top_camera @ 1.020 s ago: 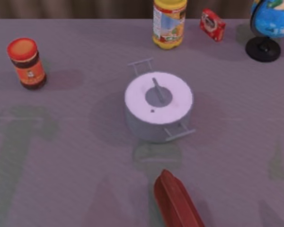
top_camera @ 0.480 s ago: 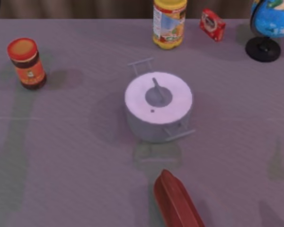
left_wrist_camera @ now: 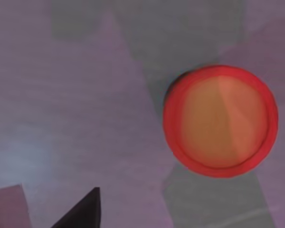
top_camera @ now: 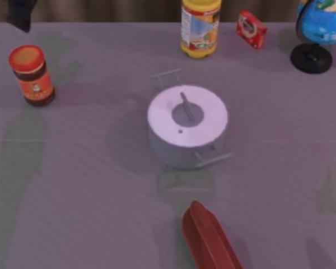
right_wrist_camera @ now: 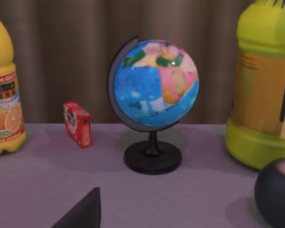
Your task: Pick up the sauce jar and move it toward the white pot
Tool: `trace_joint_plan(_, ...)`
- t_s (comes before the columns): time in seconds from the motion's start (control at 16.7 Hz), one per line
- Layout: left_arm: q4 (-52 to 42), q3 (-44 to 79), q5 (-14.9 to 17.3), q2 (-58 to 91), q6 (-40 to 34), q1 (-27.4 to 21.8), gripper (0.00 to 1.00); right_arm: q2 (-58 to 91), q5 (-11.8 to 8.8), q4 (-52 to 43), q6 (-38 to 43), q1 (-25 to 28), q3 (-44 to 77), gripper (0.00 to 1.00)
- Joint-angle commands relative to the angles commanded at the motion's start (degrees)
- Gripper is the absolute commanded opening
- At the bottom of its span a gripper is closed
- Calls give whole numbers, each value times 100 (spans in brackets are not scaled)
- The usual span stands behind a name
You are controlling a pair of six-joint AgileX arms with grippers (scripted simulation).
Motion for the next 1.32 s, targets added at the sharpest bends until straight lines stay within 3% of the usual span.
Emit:
trace_joint_plan(0.42, -1197, 2254, -13, 2114, 304, 10, 100, 0, 0, 0, 0, 0, 0, 100)
trace_joint_plan(1.02, -1357, 2626, -15, 2460, 337, 11, 100, 0, 0, 0, 0, 0, 0, 100)
trace_joint_plan(1.32, -1723, 3835, -2, 3290, 335, 1, 100, 0, 0, 0, 0, 0, 0, 100)
